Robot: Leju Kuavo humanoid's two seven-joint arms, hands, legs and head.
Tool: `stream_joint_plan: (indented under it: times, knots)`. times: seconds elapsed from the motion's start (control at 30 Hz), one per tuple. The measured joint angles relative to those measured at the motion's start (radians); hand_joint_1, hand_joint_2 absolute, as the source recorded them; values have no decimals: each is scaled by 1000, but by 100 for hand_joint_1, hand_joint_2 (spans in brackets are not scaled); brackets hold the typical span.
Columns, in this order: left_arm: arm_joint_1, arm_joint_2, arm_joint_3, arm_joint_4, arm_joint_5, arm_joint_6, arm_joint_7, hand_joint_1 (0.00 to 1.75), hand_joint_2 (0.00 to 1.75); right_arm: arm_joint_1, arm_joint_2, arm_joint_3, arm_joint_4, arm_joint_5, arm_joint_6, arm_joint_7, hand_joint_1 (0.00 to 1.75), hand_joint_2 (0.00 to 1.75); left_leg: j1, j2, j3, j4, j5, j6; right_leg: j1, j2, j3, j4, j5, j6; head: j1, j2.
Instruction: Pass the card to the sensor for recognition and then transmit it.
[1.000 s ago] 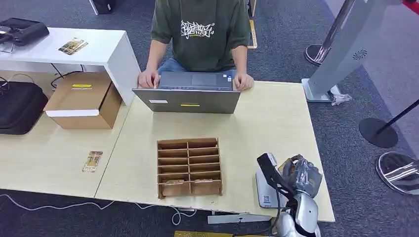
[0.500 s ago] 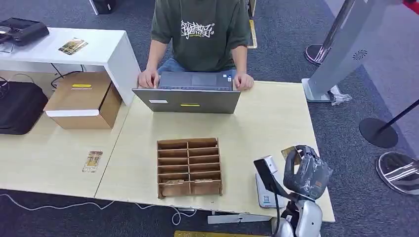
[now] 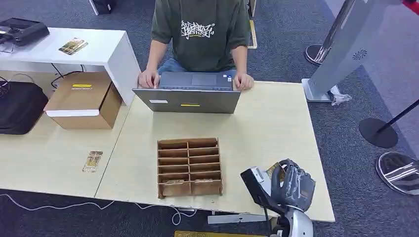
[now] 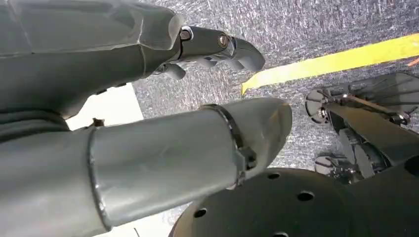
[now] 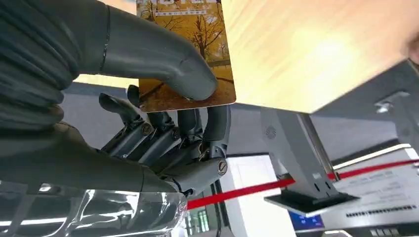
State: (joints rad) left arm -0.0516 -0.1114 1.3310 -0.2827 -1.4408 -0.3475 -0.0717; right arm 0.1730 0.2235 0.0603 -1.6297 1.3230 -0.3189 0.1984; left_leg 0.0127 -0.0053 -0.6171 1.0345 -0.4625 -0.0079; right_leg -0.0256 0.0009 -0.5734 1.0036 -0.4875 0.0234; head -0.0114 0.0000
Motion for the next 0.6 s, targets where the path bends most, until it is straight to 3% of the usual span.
stream_joint_plan:
  times: [0.6]
  knots:
    - [-4, 0, 3, 0, 4, -3, 9, 0, 0, -33, 5, -39, 122, -30, 42, 4, 175, 175, 0, 0, 0, 0, 0, 0, 0, 0, 0, 0, 0, 0, 0, 0]
